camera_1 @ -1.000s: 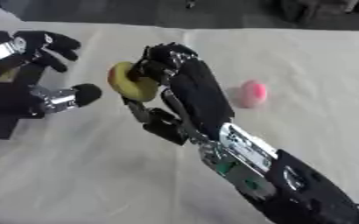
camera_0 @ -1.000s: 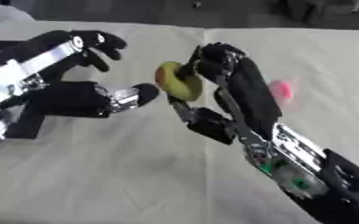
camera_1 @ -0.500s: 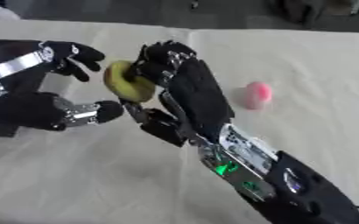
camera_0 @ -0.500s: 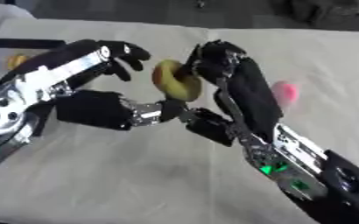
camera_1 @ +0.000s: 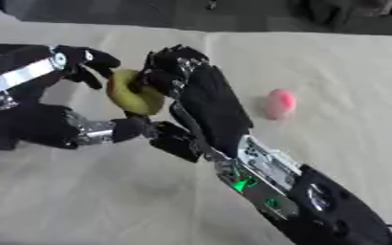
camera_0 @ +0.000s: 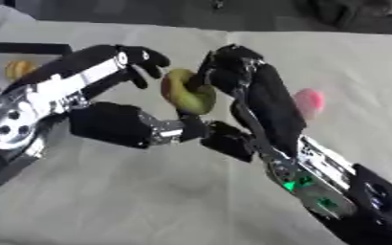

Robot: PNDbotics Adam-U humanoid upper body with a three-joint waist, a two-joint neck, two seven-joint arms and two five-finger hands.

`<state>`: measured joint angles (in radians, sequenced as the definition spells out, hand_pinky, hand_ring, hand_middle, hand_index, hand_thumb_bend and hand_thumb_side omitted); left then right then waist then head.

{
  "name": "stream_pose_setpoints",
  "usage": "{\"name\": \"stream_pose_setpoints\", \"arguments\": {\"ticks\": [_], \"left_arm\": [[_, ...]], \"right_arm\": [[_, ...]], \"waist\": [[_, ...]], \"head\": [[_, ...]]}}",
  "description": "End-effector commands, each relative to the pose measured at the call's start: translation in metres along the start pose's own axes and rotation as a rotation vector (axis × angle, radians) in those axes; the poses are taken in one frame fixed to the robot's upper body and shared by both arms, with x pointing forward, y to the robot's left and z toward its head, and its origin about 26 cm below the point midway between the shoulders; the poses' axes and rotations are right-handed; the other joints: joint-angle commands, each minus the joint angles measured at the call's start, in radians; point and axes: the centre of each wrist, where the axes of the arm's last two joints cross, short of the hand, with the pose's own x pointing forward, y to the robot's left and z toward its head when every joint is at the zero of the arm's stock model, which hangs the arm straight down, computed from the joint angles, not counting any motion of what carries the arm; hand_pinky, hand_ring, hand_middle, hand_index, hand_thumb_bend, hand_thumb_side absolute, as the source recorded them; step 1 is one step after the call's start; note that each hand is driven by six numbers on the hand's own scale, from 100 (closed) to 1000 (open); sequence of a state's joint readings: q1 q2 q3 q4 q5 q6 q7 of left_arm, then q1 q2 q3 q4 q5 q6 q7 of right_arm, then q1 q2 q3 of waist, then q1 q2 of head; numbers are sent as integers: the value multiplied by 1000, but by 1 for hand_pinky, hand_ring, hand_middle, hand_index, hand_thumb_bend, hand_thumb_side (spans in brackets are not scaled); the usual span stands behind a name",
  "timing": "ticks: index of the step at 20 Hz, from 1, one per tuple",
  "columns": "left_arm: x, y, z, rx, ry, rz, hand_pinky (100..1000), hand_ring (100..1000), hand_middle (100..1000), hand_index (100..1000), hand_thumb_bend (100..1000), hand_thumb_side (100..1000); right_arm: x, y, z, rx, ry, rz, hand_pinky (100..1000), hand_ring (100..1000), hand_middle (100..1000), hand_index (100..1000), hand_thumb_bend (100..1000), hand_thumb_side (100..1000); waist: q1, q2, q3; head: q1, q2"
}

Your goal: Pick up the objects with one hand, pass them to the other hand, and then place them into the box on the other side of the table.

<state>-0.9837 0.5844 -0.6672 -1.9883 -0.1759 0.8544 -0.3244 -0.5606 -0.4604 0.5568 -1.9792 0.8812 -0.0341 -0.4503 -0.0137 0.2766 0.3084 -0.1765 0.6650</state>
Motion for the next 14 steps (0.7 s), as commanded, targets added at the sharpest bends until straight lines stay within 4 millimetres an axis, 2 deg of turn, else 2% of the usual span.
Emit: {"name": "stream_pose_setpoints", "arguments": {"ticks": [1,4,11,14], "left_arm": [[6,4,3,25,21,-12,925,798,791,919,614,590],[6,2,2,36,31,-7,923,795,787,917,566,617],[5,-2,1,4,33,5,916,790,763,876,536,605],[5,-5,1,-44,35,-1,921,801,768,863,551,596]], "right_arm": [[3,-5,-8,-28,-58,-8,627,526,424,522,100,100],[4,-5,-8,-30,-80,-21,630,526,424,522,100,100],[0,-5,3,-39,-91,-33,626,525,423,521,100,100],[-1,-5,5,-48,-94,-35,623,525,424,521,100,100]], "waist": [[3,-21,-1],[2,-19,-3],[-2,-14,-4],[-2,-14,-5]], "head": [[5,-12],[5,-14],[5,-13],[8,-12]]}}
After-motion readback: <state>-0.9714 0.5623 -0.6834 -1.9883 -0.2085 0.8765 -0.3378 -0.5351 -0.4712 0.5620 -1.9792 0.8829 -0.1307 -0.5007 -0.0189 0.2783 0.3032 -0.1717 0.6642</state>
